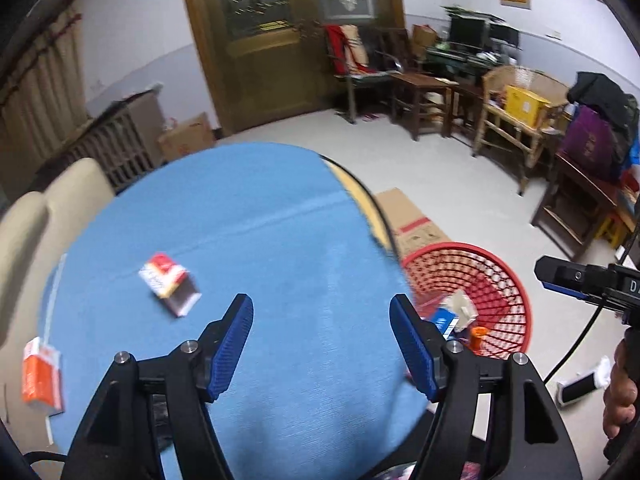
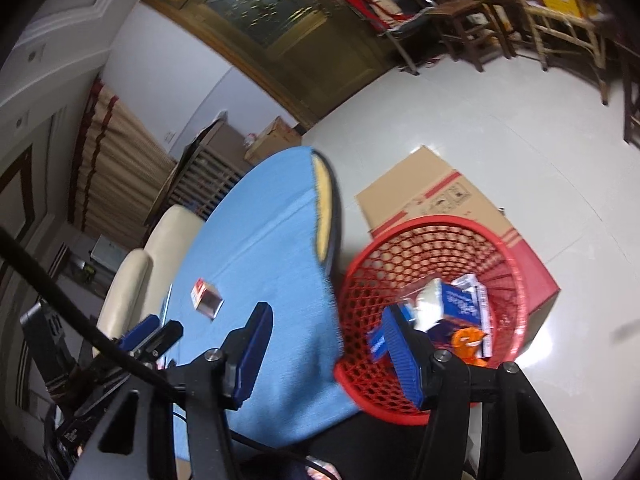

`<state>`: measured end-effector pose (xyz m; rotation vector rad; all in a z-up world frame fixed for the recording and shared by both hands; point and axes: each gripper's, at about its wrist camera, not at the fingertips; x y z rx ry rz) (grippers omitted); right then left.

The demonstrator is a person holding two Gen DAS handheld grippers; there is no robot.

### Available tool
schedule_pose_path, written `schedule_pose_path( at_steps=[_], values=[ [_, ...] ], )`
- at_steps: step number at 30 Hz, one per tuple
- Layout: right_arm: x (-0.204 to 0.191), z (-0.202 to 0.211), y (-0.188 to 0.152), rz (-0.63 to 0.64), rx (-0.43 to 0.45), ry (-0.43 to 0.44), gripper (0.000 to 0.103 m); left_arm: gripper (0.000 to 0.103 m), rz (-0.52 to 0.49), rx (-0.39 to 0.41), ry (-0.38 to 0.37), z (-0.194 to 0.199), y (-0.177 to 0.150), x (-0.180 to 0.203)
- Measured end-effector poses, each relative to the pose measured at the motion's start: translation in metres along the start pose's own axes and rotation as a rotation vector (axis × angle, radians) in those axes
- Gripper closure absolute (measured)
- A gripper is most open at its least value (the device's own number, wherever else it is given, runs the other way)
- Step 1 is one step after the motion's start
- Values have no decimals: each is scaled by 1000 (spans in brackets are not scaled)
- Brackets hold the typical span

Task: Collect trash
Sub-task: 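Move both tools back over the table toward the black plastic bags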

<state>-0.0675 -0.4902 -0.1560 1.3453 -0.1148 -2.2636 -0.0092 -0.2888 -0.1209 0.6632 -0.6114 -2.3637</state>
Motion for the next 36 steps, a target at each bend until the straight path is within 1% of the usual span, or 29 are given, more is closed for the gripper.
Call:
schedule_pose_path(
  at_steps=[3,5,12,16,20,24,27,32,36],
  values=[
    [-23,-6,-6,47,-17,10,41,28,28,19,60,13,-6,-22],
    [-39,-10,-10,74,-29,16,41,28,52,21,87,18,-10,-37],
    [-79,-19,-23,154,-54,33,42,28,131,30,149,34,-28,-79],
    [-99,-22,-32,191,-67,50,42,28,178,20,192,43,-52,-102],
    [-115,-29,-43,220,-85,69,42,28,243,-18,258,53,-89,-130],
    [-129,-39,-60,257,-118,86,42,28,294,-66,298,60,-119,-147],
    [-141,-45,-72,275,-141,116,42,28,322,-88,315,69,-135,-155],
    [-160,-46,-84,325,-151,148,42,28,342,-69,343,89,-143,-163],
    [-169,-48,-88,342,-149,165,42,27,340,-56,350,95,-144,-168]
  ],
)
Point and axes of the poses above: each gripper's, at about its wrist camera, not at the fingertips, and z roughly against the way its jaws point, x to its right, y to its top, and after that the axes turned 5 degrees about y, right-handed
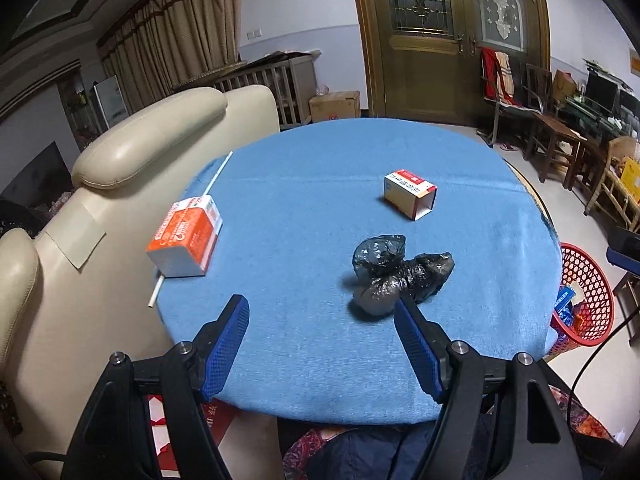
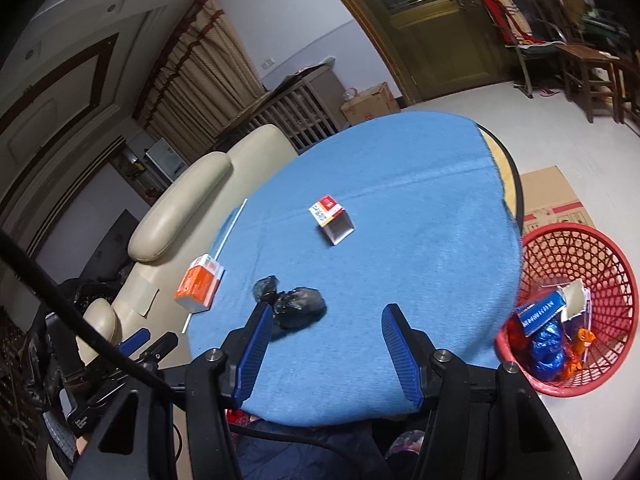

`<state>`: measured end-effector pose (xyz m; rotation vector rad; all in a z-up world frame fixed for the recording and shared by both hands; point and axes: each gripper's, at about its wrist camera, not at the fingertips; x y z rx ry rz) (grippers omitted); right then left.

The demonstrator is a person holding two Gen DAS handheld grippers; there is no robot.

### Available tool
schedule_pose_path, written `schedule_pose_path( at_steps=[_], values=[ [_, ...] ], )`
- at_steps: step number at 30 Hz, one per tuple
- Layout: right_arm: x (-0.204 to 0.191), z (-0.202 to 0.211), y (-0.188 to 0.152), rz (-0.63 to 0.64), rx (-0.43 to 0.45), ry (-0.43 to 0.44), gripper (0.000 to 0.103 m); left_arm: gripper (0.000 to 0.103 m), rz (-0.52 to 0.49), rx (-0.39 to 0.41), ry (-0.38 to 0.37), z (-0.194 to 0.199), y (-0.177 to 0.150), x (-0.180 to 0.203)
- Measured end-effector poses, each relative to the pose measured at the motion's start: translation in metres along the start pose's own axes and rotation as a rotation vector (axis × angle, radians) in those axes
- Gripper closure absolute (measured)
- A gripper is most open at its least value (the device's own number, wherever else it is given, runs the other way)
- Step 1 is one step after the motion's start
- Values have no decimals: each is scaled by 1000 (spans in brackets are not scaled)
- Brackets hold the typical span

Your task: Collect trash

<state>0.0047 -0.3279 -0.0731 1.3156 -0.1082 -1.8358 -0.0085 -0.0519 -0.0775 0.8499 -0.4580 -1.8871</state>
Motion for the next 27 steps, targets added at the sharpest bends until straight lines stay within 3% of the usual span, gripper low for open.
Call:
schedule_pose_path(
  at_steps=[13,27],
  values=[
    [-9,-18,-2,5,-28,25,42,27,27,-25,11,-1,-7,-19],
    [-21,-30,-5,32,-52,5,42,27,-8,-49,-33,-9,-22,-9]
  ],
)
Point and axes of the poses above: each gripper's, at about its wrist camera, not at the fingertips, and z roughly against the way its jaws point, x to its right, y to its top, and after that the axes turned 5 degrees about y, right-handed
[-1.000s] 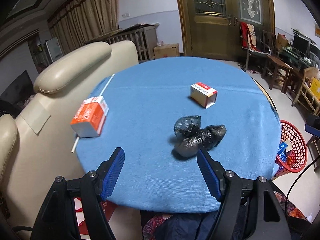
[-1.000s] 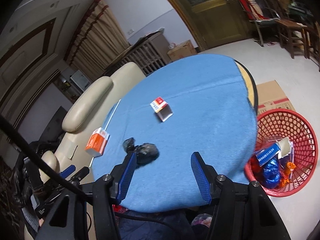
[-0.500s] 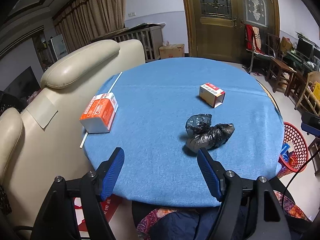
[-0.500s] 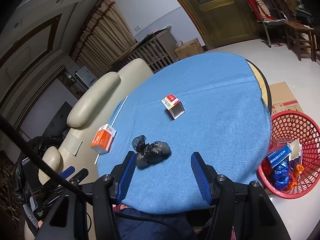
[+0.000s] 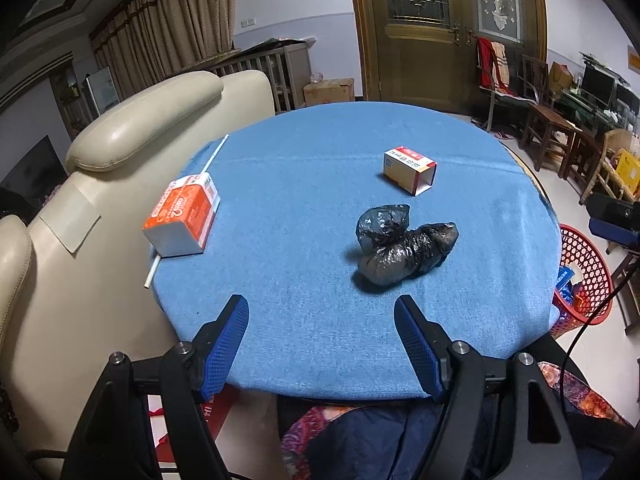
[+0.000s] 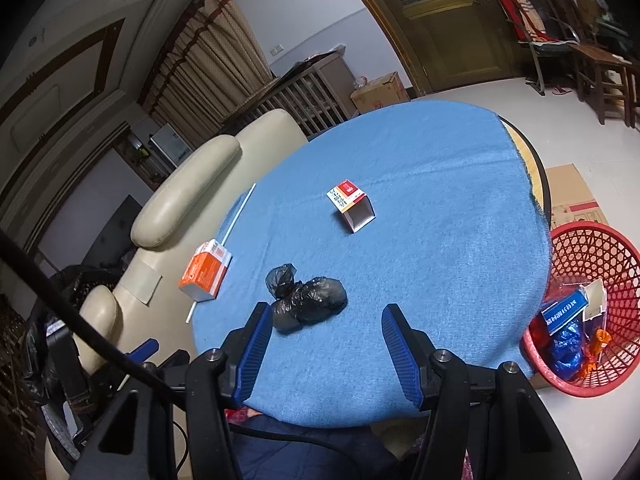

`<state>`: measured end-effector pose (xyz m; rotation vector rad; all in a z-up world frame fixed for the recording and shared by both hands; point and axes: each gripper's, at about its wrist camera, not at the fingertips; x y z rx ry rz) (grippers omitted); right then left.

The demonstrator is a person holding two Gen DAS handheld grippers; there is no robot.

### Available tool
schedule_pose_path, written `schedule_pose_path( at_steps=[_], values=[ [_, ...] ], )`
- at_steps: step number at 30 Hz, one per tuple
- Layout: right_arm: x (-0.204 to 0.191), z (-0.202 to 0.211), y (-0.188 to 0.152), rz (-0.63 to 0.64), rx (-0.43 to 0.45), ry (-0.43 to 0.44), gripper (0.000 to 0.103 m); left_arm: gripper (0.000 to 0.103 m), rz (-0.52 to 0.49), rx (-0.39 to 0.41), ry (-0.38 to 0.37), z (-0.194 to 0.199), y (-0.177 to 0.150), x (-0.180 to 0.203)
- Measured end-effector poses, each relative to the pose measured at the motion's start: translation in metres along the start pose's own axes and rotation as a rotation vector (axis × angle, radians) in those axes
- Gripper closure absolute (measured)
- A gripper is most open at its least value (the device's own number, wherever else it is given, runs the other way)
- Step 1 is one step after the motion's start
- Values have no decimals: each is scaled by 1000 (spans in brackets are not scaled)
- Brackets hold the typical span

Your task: Collect trash

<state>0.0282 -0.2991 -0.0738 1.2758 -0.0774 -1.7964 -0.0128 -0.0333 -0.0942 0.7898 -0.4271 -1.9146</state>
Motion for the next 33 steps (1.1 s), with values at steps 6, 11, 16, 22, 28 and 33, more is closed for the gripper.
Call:
schedule_pose_path(
  at_steps=[6,11,16,22,28,33],
  values=[
    [-4,-5,-6,59,-24,-48,42,27,37,-35,-25,-15,3,3],
    [6,1,-6,65,-23,-42,42,27,40,-53,-3,-21,6,11],
    [25,7,-9,46,-28,-28,42,27,38,-63,27,-24,12,24],
    [55,28,-10,-19,4,-15,42,27,-15,-85,31,-23,16,51],
    [69,40,-13,-72,30,6,42,27,-83,-46,18,-7,19,76],
    [61,41,-14,-50,35,22,42,27,-109,-10,35,6,18,76]
  ],
)
Point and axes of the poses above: each gripper's, at about its wrist camera, not at the fingertips, and z roughly against the way its jaws point, x to its right, y to its top, and after that the axes turned 5 degrees about y, right-handed
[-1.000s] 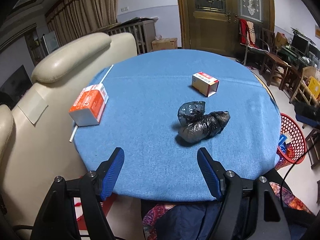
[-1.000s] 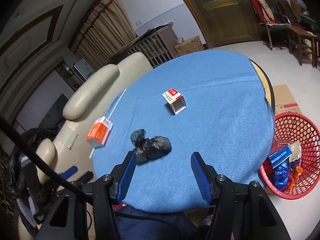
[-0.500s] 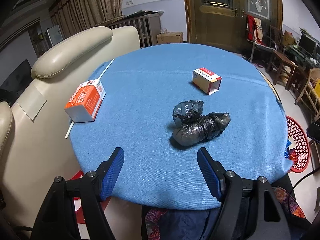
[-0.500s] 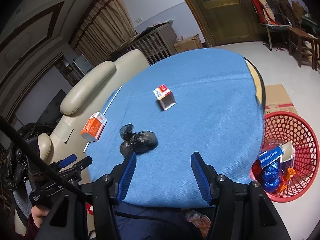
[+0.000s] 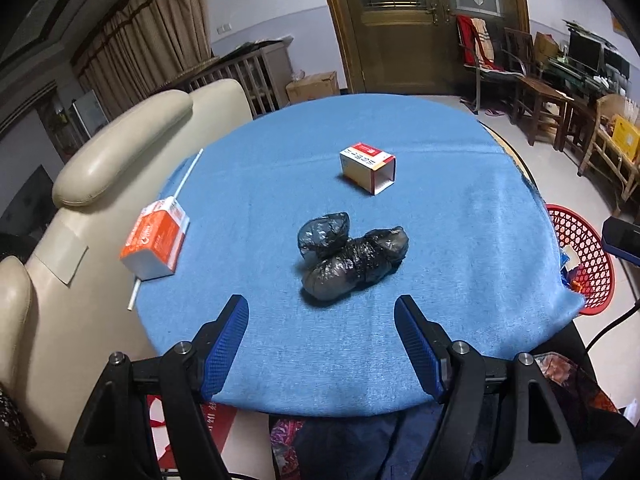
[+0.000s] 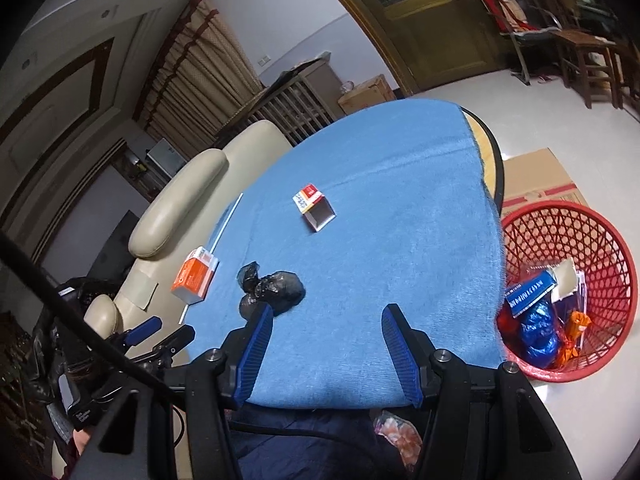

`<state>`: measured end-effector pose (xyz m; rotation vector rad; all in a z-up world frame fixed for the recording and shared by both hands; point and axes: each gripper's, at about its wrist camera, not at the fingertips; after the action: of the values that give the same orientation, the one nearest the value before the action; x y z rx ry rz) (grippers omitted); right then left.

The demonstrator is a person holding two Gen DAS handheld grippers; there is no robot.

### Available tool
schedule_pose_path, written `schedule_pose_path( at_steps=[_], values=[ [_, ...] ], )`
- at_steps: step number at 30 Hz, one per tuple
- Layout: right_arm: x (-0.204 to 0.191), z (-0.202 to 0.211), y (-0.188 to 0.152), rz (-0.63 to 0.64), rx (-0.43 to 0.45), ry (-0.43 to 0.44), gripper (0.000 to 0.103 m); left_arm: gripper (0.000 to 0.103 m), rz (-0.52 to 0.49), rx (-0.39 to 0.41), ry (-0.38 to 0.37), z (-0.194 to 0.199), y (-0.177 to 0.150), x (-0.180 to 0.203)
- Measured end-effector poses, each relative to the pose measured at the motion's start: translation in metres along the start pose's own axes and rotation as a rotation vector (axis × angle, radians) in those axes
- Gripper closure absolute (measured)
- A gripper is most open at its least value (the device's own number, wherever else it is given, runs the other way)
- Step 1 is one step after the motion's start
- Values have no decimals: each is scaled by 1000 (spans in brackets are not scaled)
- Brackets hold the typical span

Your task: Collect trash

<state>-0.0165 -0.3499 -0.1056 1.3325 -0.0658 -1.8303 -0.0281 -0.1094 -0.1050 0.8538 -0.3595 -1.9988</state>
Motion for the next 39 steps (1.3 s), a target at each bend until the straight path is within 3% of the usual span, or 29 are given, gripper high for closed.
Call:
schedule_pose_path(
  at_steps=[9,22,39],
  values=[
    [-6,7,-1,13,25,19,42,27,22,-11,17,5,-3,-9],
    [16,20,0,-44,61,37,42,27,-30,-17,7,10,2,13],
    [43,13,-1,-89,50,78,42,27,-32,-110,37,-8,3,27]
  ],
)
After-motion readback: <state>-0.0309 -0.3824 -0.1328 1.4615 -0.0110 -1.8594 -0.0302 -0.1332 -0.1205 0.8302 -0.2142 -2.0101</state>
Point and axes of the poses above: each gripper's, at about its wrist camera, not at the fingertips, and z roughly against the way its jaws point, x to its right, y to its top, and after that the axes turned 5 degrees about y, right-handed
